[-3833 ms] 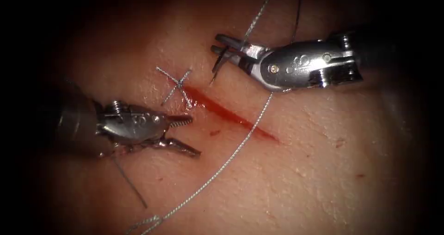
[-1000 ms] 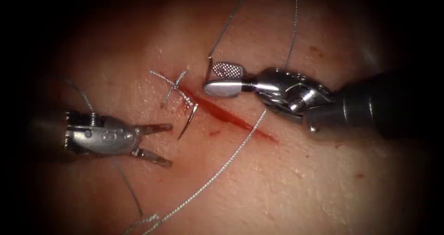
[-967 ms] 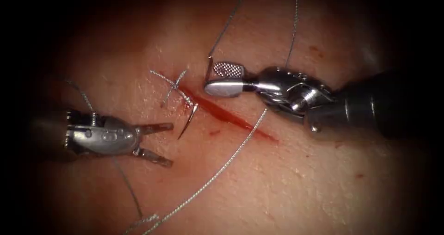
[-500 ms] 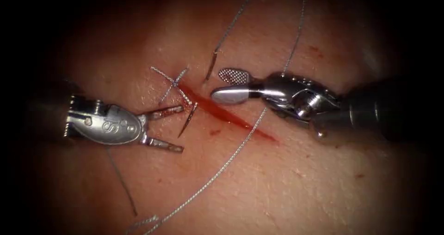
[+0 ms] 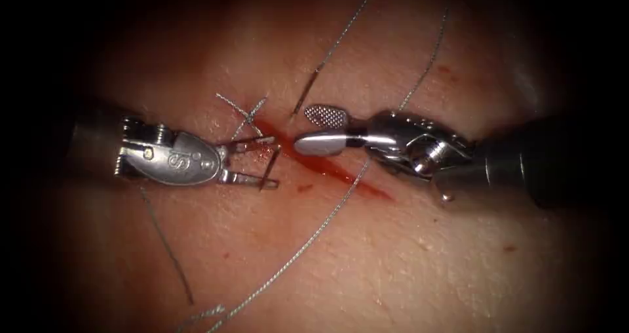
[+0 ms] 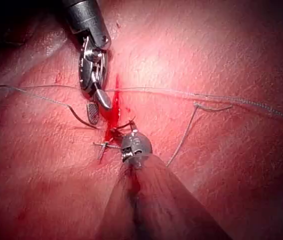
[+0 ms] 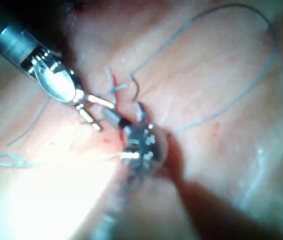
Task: Wound Closure
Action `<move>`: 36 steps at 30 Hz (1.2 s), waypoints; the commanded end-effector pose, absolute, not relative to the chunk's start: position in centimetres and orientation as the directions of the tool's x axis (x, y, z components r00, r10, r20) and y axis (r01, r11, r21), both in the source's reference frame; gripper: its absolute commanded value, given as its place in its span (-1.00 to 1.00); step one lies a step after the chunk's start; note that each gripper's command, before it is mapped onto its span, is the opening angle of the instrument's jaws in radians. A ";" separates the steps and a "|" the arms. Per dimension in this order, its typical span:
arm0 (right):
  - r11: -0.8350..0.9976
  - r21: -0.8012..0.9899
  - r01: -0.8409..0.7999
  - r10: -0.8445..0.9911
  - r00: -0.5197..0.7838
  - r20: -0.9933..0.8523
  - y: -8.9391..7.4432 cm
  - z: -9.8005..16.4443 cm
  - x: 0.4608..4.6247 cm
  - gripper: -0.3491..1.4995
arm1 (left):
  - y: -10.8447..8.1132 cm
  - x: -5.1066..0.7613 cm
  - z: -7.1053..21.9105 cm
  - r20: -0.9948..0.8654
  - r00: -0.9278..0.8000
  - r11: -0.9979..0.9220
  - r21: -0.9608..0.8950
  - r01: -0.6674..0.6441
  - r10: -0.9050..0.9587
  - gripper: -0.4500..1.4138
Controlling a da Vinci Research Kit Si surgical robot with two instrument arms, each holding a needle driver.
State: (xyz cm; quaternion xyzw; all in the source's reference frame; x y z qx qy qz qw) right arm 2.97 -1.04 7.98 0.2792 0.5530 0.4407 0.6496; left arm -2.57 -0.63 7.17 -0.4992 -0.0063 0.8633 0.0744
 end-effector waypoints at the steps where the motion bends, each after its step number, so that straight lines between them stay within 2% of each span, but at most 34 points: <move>1: 0.454 0.851 -0.263 0.882 0.000 -0.471 -1.1 8.0 3.03 0.60 | -0.7 -2.63 7.2 -0.864 -0.488 -0.990 -0.083 -0.112 0.127 -0.80; 4: 0.454 0.851 -0.266 0.882 -0.001 -0.471 -1.1 8.0 3.03 0.60 | -0.7 -2.64 7.2 -0.866 -0.486 -0.992 -0.075 -0.103 0.116 -1.00; 12: 0.457 0.846 -0.275 0.879 -0.004 -0.476 -1.1 8.1 3.01 0.60 | -0.7 -2.65 7.0 -0.871 -0.483 -0.995 -0.053 -0.080 0.085 -1.00; 13: 0.457 0.846 -0.275 0.879 -0.004 -0.476 -1.1 8.1 3.01 0.60 | -0.7 -2.64 7.0 -0.873 -0.483 -0.996 -0.042 -0.073 0.073 -0.77; 15: 0.457 0.846 -0.275 0.879 -0.004 -0.476 -1.1 8.1 3.01 0.60 | -0.8 -2.62 7.0 -0.873 -0.482 -0.997 -0.043 -0.072 0.072 -0.55; 17: 0.457 0.846 -0.275 0.879 -0.004 -0.476 -1.1 8.1 3.01 0.60 | -0.8 -2.61 7.0 -0.874 -0.483 -0.997 -0.032 -0.066 0.060 -0.41; 24: 0.457 0.846 -0.274 0.879 -0.004 -0.476 -1.1 8.1 3.01 0.60 | -0.8 -2.62 7.0 -0.867 -0.496 -0.999 -0.025 -0.022 0.032 -0.13; 36: 0.456 0.846 -0.275 0.880 -0.004 -0.476 -1.1 8.1 3.02 0.60 | -0.9 -2.89 7.2 -0.861 -0.508 -0.999 -0.039 0.026 0.021 -0.13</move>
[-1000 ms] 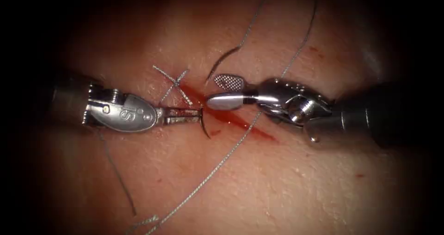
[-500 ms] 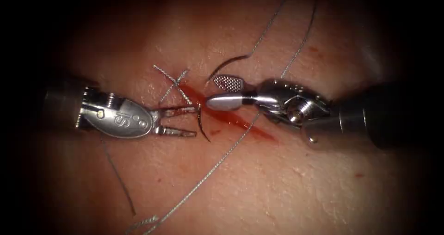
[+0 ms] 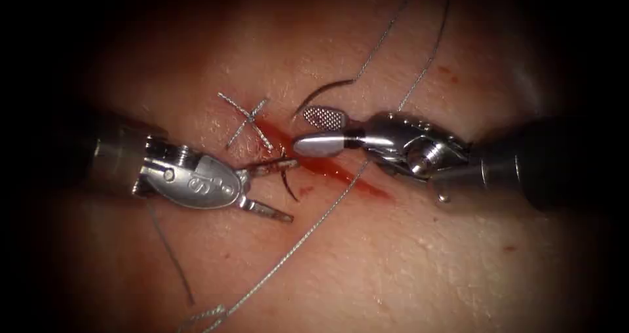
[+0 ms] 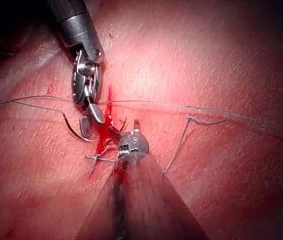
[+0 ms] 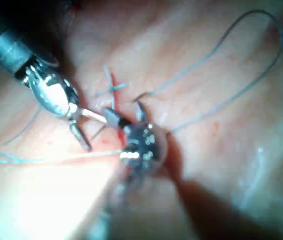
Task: Wound Closure
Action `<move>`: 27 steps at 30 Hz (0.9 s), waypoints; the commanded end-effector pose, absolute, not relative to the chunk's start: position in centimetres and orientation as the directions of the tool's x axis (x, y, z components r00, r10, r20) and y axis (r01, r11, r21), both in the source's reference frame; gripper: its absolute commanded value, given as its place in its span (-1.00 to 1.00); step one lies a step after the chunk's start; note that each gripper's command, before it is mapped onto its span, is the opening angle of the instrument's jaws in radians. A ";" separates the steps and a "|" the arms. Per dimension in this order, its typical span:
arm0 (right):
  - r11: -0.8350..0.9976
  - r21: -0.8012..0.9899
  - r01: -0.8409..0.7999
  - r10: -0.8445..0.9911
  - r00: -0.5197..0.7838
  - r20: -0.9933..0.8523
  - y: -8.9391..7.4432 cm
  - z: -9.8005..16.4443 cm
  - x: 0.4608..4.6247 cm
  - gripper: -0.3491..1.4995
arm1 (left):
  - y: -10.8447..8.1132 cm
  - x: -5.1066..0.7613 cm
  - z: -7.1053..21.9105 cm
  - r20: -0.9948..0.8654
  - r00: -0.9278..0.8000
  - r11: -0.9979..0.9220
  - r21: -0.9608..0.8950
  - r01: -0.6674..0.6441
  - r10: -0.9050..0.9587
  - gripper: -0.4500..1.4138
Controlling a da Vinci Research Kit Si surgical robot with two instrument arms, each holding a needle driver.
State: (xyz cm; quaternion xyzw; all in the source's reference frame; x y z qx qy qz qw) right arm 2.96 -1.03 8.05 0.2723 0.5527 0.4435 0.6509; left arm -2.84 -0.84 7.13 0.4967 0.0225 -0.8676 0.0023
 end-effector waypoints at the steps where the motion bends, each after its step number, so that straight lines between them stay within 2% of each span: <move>1: 0.456 0.846 -0.275 0.880 -0.004 -0.476 -1.1 8.1 3.02 0.60 | -0.9 -2.91 7.2 -0.861 -0.508 -0.999 -0.039 0.026 0.021 -0.17; 4: 0.456 0.846 -0.274 0.880 -0.004 -0.476 -1.1 8.1 3.02 0.60 | -0.8 -2.92 7.2 -0.862 -0.507 -0.999 -0.039 0.027 0.020 -0.33; 9: 0.456 0.847 -0.274 0.880 -0.004 -0.476 -1.1 8.1 3.02 0.60 | -0.7 -2.87 7.3 -0.847 -0.524 -0.996 -0.092 -0.016 0.087 -1.00; 18: 0.453 0.848 -0.275 0.881 -0.005 -0.473 -1.1 8.0 3.01 0.60 | -0.7 -2.79 7.2 -0.798 -0.557 -0.973 -0.206 -0.107 0.230 -1.00; 23: 0.451 0.851 -0.269 0.883 -0.003 -0.469 -1.1 8.0 3.01 0.60 | -0.9 -2.76 6.9 -0.769 -0.505 -0.913 -0.392 -0.111 0.392 -1.00; 27: 0.449 0.852 -0.269 0.884 -0.004 -0.467 -1.1 8.0 3.01 0.60 | -1.1 -2.69 6.4 -0.726 -0.393 -0.806 -0.587 -0.075 0.565 -1.00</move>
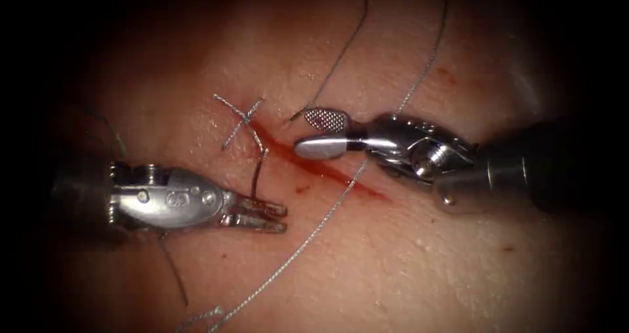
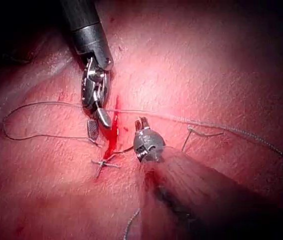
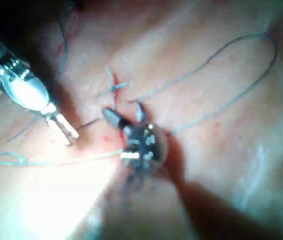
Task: Wound Closure
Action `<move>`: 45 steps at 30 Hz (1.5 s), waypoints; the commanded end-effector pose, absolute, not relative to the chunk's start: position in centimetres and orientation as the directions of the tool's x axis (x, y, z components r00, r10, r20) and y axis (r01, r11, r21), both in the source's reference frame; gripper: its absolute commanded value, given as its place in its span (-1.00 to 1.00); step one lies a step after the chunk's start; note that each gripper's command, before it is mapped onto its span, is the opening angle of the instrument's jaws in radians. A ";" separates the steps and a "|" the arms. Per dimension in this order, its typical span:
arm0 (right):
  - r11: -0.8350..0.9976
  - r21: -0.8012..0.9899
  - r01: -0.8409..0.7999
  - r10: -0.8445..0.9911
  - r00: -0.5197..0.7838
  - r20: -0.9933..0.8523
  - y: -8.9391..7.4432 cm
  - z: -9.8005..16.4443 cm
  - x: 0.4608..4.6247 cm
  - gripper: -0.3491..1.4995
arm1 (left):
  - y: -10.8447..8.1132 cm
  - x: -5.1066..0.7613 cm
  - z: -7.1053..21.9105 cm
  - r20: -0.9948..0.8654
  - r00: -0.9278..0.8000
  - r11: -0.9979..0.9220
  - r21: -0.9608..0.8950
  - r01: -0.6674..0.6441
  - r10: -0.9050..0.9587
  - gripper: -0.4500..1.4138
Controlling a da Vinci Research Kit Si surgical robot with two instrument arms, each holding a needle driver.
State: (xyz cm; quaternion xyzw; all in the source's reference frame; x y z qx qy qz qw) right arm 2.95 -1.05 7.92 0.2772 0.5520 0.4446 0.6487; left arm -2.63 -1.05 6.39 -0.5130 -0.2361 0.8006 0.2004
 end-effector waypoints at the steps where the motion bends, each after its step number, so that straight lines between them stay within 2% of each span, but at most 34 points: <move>1: 0.449 0.852 -0.269 0.884 -0.004 -0.467 -1.1 8.0 3.01 0.60 | -1.1 -2.67 6.4 -0.715 -0.380 -0.789 -0.610 -0.071 0.587 -1.00; 7: 0.452 0.855 -0.252 0.885 0.004 -0.467 -1.2 7.9 3.03 0.60 | -1.2 -2.59 6.1 -0.647 -0.355 -0.701 -0.713 -0.033 0.675 -1.00; 12: 0.467 0.856 -0.224 0.880 0.020 -0.475 -1.3 7.9 3.06 0.60 | -1.3 -2.56 5.8 -0.644 -0.345 -0.685 -0.729 0.004 0.683 -1.00; 14: 0.479 0.853 -0.209 0.874 0.028 -0.484 -1.3 7.7 3.02 0.67 | -1.2 -2.56 5.6 -0.701 -0.335 -0.742 -0.670 0.008 0.629 -1.00; 21: 0.467 0.861 -0.202 0.881 0.026 -0.472 -1.4 7.3 2.84 0.53 | -0.7 -2.47 5.3 -0.793 -0.284 -0.835 -0.546 -0.059 0.539 -1.00; 28: 0.464 0.863 -0.199 0.882 0.021 -0.470 -1.4 7.0 2.90 0.45 | -0.2 -2.45 5.0 -0.869 -0.214 -0.895 -0.437 -0.090 0.446 -1.00; 45: 0.460 0.864 -0.204 0.883 -0.002 -0.470 -1.4 7.0 2.99 0.34 | 0.5 -2.50 4.6 -0.888 -0.152 -0.894 -0.403 -0.194 0.434 -1.00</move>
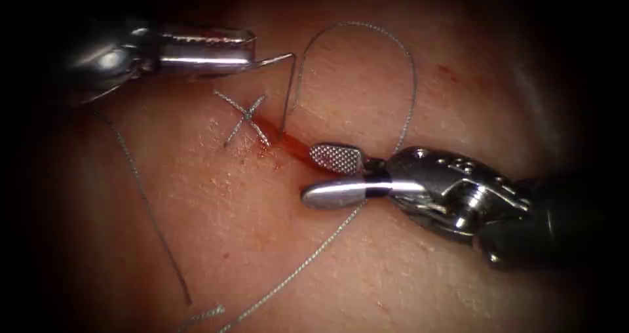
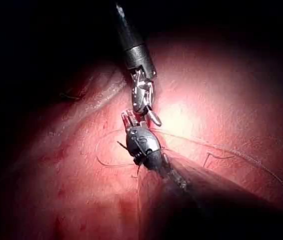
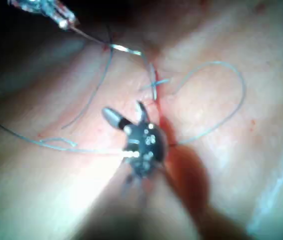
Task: Wound Closure
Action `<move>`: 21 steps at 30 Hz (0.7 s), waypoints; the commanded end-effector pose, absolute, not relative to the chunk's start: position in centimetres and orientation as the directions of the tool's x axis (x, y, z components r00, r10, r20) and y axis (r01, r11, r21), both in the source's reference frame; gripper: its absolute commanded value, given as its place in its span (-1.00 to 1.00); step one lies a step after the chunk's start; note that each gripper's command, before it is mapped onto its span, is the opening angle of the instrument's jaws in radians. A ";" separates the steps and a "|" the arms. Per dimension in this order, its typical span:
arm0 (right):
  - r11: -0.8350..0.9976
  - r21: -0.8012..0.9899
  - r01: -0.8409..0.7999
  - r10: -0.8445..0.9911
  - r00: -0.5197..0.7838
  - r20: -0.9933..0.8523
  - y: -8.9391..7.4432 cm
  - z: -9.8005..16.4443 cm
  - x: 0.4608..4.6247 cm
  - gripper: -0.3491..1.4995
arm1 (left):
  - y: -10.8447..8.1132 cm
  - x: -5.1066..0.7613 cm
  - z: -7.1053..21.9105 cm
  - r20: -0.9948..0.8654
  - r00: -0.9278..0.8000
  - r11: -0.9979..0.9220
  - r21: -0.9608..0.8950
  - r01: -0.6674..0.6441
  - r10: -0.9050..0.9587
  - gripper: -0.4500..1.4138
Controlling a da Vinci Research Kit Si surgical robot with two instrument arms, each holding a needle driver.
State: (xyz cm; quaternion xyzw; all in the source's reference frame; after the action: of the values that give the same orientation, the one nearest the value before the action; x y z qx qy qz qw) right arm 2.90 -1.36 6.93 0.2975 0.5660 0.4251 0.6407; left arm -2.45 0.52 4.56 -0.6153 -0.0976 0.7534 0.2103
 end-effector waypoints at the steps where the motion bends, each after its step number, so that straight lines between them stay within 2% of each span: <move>1: 0.460 0.865 -0.202 0.882 -0.004 -0.470 -1.5 7.0 3.00 0.33 | 0.6 -2.50 4.6 -0.890 -0.143 -0.892 -0.403 -0.203 0.434 -1.00; 8: 0.458 0.869 -0.187 0.881 -0.040 -0.472 -1.5 6.9 3.02 0.33 | 0.9 -2.50 4.3 -0.911 -0.098 -0.894 -0.367 -0.255 0.402 -1.00; 11: 0.376 0.908 -0.184 0.916 -0.073 -0.394 -1.4 6.9 3.01 0.33 | 0.8 -2.51 4.4 -0.914 -0.094 -0.895 -0.359 -0.265 0.394 -1.00; 15: 0.158 0.963 -0.218 0.964 -0.176 -0.198 -1.4 6.9 3.02 0.34 | 0.4 -2.51 4.5 -0.932 -0.073 -0.911 -0.326 -0.252 0.354 -1.00; 21: 0.019 0.980 -0.198 0.955 -0.287 -0.076 -1.5 6.9 3.05 0.34 | -0.2 -2.49 4.9 -0.968 -0.025 -0.948 -0.240 -0.208 0.250 -1.00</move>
State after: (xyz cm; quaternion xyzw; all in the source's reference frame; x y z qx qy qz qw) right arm 2.98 -1.40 6.89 0.3559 0.5304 0.6040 0.4767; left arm -2.43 -0.20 4.93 -0.6833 -0.0116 0.7128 0.1576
